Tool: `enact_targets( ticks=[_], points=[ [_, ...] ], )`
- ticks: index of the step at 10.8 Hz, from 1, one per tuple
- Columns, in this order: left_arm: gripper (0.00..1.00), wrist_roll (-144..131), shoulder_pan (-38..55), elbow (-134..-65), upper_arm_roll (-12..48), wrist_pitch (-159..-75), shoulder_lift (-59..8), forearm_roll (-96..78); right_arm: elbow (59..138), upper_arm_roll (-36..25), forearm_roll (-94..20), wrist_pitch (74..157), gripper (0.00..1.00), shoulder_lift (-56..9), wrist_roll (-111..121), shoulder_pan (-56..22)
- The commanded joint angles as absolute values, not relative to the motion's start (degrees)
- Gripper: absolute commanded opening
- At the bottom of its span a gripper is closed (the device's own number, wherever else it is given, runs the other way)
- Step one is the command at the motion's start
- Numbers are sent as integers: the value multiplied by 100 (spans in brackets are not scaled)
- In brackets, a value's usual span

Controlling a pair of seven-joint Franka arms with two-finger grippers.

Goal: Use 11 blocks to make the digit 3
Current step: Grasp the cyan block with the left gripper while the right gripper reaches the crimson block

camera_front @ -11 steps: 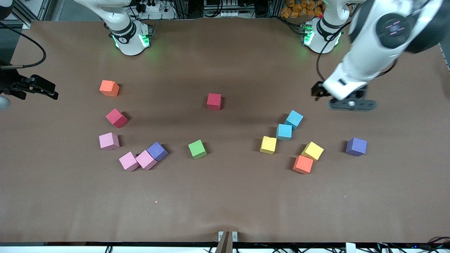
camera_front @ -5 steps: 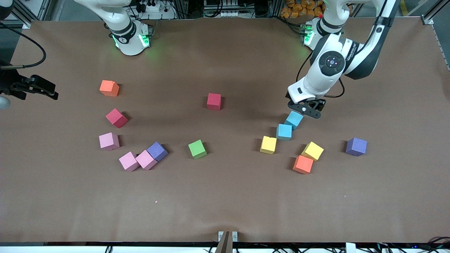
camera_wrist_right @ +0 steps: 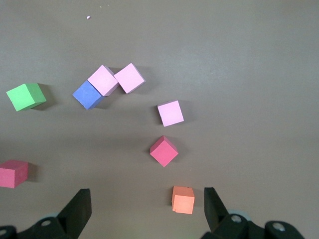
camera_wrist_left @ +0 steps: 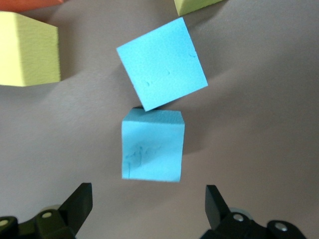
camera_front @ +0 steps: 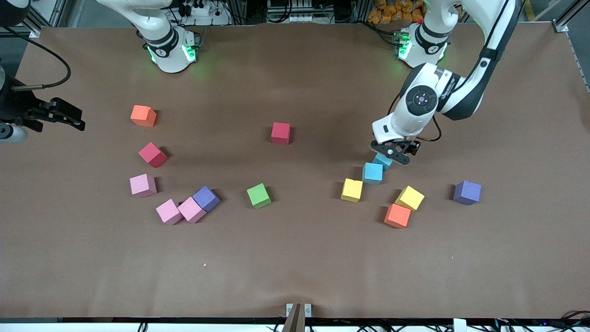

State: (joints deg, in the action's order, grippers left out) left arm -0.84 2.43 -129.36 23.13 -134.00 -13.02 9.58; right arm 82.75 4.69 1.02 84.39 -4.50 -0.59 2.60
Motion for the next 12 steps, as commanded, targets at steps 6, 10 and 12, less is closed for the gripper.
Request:
enact_targets(
  ticks=[6, 10, 12],
  points=[
    [100, -9, 211, -12876, 2136, -14010, -1977, 1090, 8480, 475, 114, 8655, 100, -623, -132, -77],
    [65, -17, 255, -12779, 2136, -14010, -2171, 1257, 9744, 483, -157, 10419, 100, -746, -115, -658],
    [49, -79, 308, -12744, 2136, -14001, -2153, 1266, 9809, 483, -316, 10853, 100, -1202, -167, -1061]
  ],
)
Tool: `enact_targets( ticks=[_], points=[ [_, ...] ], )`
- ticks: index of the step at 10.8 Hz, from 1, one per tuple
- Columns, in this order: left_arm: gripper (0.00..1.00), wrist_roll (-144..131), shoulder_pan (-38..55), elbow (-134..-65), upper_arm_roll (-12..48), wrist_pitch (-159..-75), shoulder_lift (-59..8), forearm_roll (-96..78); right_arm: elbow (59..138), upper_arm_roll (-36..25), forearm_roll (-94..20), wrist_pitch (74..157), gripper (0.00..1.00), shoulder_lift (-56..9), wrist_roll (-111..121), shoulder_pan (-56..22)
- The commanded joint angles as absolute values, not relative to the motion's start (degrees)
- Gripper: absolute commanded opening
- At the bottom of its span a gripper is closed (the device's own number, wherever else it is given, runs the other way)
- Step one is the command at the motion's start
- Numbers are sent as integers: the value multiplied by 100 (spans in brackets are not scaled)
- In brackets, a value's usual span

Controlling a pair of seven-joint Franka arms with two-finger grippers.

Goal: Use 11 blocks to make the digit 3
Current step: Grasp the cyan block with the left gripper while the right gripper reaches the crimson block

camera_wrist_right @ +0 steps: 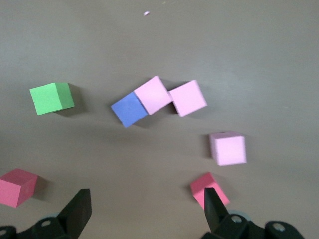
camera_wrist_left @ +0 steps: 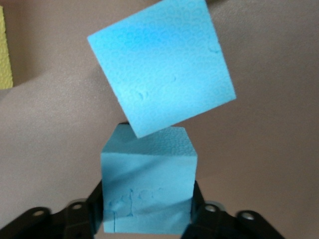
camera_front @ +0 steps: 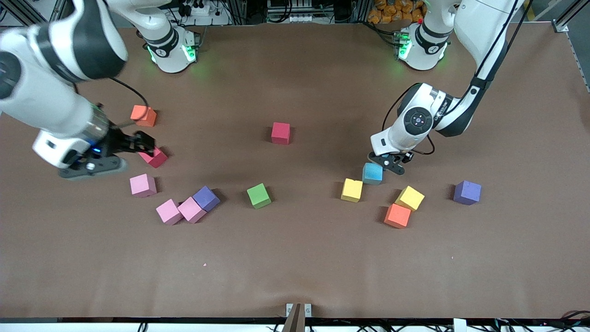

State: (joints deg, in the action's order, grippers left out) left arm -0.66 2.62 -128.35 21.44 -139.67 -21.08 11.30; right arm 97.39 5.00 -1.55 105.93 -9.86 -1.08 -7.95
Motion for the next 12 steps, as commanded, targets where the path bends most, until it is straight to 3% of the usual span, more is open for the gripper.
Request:
enact_targets(
  ticks=[1, 4, 7, 12],
  points=[
    [46, -131, 308, -12744, 2136, -14001, -2136, 1266, 9913, 483, -325, 10968, 100, -1291, -367, -1246],
    [42, -1217, 491, -12884, 2197, -13695, -1768, 1266, 10956, 492, -369, 11949, 100, -1196, -1623, -1922],
    [39, -2904, 536, -12954, 2854, -13053, -1495, 1178, 11976, 483, -369, 13329, 100, -1230, -3035, -2678],
    [36, -4849, 1457, -12973, 3155, -13174, -1538, 160, 12498, 483, -492, 14413, 100, -1502, -4551, -3795]
  ],
)
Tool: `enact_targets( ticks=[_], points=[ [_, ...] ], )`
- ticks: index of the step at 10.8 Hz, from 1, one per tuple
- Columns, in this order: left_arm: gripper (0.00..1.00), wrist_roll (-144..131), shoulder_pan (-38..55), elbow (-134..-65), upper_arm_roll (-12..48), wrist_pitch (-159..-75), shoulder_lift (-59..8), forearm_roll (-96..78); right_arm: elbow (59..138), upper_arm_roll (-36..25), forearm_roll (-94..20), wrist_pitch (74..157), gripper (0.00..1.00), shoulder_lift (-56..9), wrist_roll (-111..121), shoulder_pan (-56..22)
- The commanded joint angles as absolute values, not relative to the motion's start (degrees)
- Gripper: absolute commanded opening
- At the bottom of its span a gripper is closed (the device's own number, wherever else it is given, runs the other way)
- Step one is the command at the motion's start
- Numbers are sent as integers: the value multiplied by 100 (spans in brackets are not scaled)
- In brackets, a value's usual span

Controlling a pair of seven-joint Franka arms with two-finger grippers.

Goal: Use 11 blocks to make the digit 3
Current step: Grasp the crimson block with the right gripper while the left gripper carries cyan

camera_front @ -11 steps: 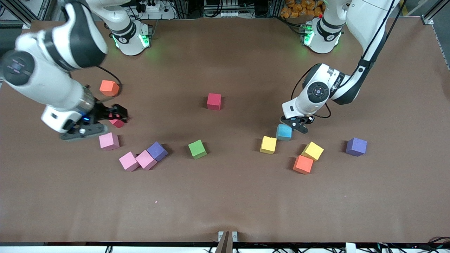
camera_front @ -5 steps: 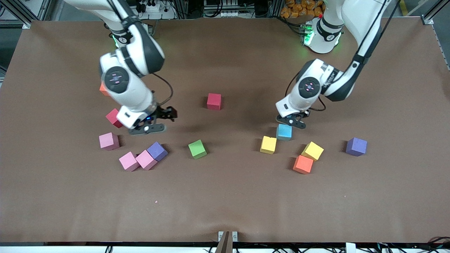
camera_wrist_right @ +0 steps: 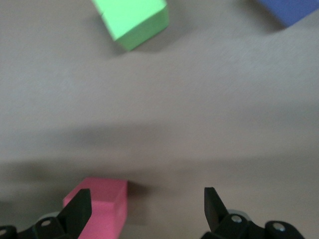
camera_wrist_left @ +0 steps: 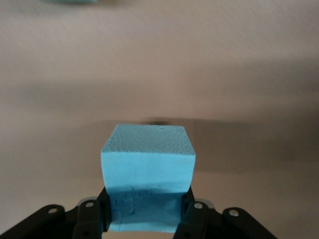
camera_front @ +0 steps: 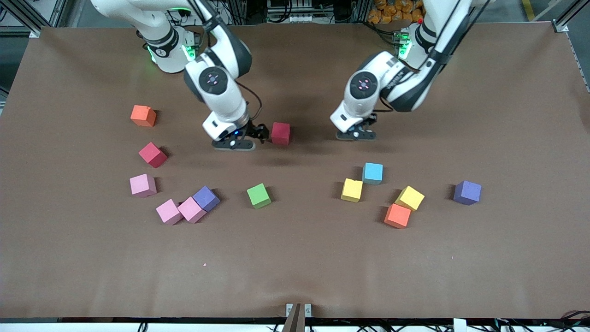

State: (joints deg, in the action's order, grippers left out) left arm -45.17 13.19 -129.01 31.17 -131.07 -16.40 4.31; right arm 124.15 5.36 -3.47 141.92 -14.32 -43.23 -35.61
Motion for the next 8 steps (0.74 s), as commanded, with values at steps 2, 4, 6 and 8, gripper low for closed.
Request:
enact_targets(
  ticks=[2, 4, 6, 8],
  points=[
    [36, -5324, 1800, -12981, 3190, -13385, -1643, -87, 12664, 466, -466, 15235, 100, -1809, -5015, -4269],
    [36, -5747, 2038, -12981, 3190, -13552, -1801, -123, 12656, 457, -422, 15416, 100, -1986, -5098, -4368],
    [35, -5871, 2126, -12982, 3199, -13562, -1837, -167, 12630, 440, -160, 15425, 100, -2065, -5106, -4491],
    [34, -5889, 2320, -12981, 3217, -13622, -1854, -368, 12586, 439, -158, 15468, 100, -2162, -5106, -4491]
  ],
)
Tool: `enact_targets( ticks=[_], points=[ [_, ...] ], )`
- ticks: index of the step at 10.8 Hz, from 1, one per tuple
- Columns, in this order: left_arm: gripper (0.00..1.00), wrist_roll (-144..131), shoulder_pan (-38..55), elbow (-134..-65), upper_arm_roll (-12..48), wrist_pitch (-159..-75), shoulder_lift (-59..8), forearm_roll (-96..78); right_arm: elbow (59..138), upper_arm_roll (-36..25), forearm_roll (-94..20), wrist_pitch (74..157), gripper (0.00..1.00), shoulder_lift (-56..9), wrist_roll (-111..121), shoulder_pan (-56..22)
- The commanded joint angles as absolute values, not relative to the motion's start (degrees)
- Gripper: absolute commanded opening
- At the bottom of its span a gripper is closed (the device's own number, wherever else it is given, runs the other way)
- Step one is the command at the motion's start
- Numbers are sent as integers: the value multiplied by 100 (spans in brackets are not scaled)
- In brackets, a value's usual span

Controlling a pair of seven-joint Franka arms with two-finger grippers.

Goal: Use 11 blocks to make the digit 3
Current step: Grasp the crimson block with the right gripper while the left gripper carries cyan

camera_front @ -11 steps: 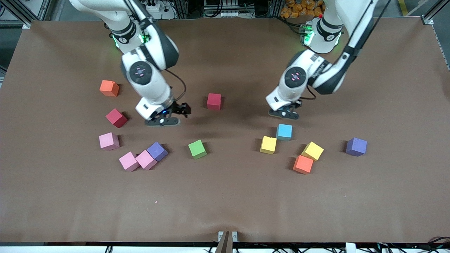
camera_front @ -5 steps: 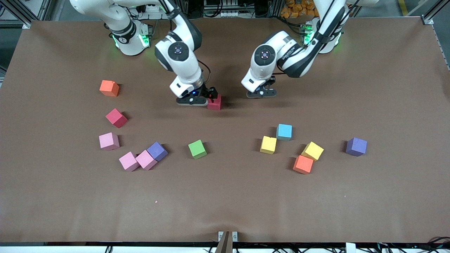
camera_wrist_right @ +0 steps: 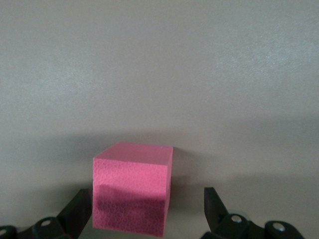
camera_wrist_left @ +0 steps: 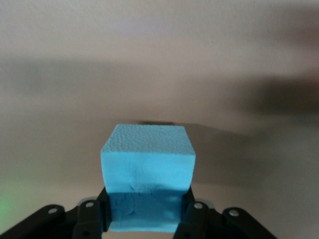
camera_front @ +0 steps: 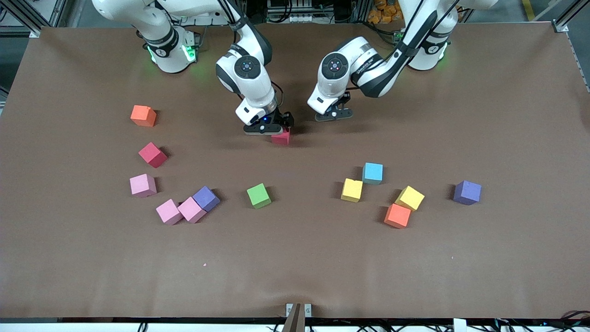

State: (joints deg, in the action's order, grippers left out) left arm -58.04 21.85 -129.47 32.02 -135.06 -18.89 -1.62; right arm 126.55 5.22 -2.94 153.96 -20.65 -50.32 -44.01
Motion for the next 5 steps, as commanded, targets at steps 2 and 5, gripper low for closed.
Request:
enact_targets(
  ticks=[2, 5],
  points=[
    [34, -5889, 2487, -12981, 3243, -13798, -1907, -553, 12586, 439, -158, 15783, 100, -2346, -5115, -4483],
    [34, -5871, 2680, -12929, 3234, -14175, -2143, -545, 12568, 439, -158, 15926, 100, -2452, -5107, -4439]
  ],
)
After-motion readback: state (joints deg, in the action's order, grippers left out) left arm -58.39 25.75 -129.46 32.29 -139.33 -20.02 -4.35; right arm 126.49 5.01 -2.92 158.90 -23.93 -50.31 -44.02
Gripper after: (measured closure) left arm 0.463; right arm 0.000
